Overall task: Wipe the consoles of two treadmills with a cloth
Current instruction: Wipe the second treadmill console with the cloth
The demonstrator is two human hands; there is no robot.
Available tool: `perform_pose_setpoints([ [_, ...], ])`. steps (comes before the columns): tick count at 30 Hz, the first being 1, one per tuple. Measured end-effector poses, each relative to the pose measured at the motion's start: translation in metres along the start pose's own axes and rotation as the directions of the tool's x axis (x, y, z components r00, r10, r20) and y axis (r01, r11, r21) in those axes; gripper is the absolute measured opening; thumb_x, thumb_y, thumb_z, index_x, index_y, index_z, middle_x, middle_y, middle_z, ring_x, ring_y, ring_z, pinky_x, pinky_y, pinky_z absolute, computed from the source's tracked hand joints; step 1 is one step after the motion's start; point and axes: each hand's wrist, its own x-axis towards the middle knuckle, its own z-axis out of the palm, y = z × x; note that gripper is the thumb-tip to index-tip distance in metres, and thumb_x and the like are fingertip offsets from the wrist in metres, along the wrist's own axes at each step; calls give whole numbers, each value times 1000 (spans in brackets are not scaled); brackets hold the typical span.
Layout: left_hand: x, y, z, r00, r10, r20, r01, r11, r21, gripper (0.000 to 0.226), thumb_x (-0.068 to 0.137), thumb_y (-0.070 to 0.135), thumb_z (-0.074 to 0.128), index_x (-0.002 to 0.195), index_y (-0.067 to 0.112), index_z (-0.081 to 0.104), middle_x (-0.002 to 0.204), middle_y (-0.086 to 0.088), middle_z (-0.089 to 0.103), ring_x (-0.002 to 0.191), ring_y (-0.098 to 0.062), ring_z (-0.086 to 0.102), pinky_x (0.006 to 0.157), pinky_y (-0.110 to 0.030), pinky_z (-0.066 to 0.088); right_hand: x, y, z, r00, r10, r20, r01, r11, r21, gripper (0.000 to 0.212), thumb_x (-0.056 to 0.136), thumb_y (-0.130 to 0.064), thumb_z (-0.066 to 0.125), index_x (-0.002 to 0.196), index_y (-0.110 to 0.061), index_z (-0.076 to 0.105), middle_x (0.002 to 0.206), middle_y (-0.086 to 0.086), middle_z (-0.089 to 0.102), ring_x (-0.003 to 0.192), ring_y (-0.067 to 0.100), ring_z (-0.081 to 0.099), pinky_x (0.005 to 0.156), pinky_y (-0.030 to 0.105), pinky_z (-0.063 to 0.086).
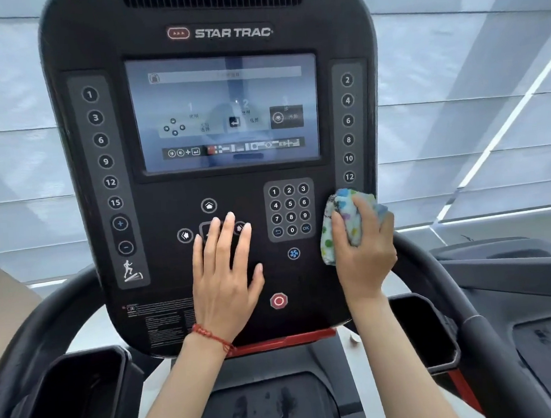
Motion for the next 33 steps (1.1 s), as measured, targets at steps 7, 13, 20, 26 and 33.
perform_pose_setpoints([
  [7, -1, -1, 5, 1000, -1, -31, 1, 1000, 13, 51, 88, 25, 51, 134, 4, 47, 142, -20, 38, 134, -34, 32, 112, -52, 22, -50, 32, -28, 900, -399, 175, 405, 914, -3, 26, 89, -38, 57, 106, -19, 59, 97, 3, 47, 75, 13, 53, 53, 21, 44],
  [13, 3, 6, 7, 999, -11, -51, 12, 1000, 27, 49, 88, 26, 51, 133, 6, 46, 141, -21, 40, 135, -35, 31, 110, -54, 22, -47, 41, -25, 930, -330, 158, 336, 942, -6, 26, 89, -38, 58, 105, -18, 59, 88, 9, 59, 71, 14, 56, 54, 20, 45],
  [20, 14, 16, 9, 999, 0, -42, 1, 1000, 24, 49, 89, 28, 50, 134, 8, 47, 142, -19, 39, 135, -33, 31, 112, -51, 20, 38, 17, 2, 992, -117, 56, 114, 993, 42, 26, 85, -38, 60, 104, -21, 58, 85, 13, 59, 68, 20, 59, 50, 26, 48],
  [26, 19, 19, 10, 998, -9, -55, 11, 1000, 28, 50, 89, 28, 49, 134, 9, 45, 142, -18, 39, 134, -33, 32, 110, -53, 24, 135, -20, 26, 989, -131, 67, 124, 987, 99, 31, 83, -37, 61, 103, -14, 66, 90, 13, 59, 68, 21, 60, 52, 21, 42],
  [33, 18, 22, 11, 998, -24, -60, 26, 999, 31, 50, 88, 27, 49, 134, 9, 45, 143, -18, 39, 135, -33, 32, 109, -52, 25, 153, -35, 36, 995, -87, 56, 81, 992, 98, 30, 85, -37, 61, 106, -17, 65, 94, 13, 59, 68, 24, 61, 57, 22, 37],
])
